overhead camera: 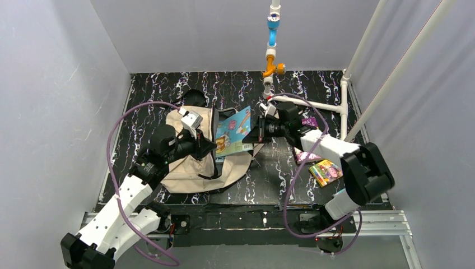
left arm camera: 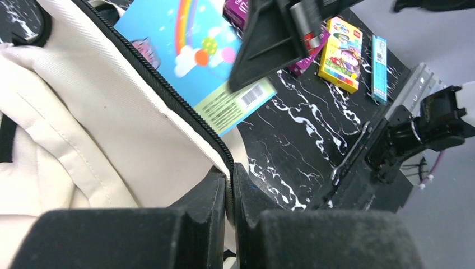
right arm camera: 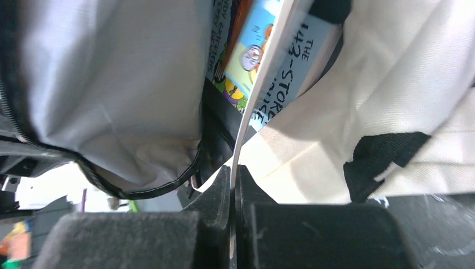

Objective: Pack the student bag
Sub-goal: Place the book in the student bag.

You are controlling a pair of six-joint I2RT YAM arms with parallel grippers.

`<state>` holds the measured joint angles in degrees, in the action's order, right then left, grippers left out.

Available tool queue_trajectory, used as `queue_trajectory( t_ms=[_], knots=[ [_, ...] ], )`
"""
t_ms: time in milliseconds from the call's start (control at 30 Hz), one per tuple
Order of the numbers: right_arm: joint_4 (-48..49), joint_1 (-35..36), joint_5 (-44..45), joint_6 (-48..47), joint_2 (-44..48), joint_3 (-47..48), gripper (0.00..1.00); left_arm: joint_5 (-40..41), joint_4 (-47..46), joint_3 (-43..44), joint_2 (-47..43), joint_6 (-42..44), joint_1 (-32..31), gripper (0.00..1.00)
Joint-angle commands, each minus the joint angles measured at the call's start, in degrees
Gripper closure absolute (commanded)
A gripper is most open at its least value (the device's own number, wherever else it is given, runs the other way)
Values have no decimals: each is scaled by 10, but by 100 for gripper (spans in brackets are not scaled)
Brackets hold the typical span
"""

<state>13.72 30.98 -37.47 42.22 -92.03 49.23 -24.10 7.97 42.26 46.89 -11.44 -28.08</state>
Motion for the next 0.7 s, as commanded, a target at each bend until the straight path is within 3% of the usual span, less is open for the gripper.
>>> queue_trajectory(
  t_ms=[0, 267, 667],
  knots=[
    [-179, 0, 68, -105, 118, 47, 99, 18, -54, -34, -46, 19, -1, 100],
    [-73, 26, 34, -56, 117, 47, 99, 22, -66, -28, -45, 13, -1, 100],
    [319, 109, -43, 141, -14, 50, 99, 2, -71, 0, -29, 3, -2, 100]
  ],
)
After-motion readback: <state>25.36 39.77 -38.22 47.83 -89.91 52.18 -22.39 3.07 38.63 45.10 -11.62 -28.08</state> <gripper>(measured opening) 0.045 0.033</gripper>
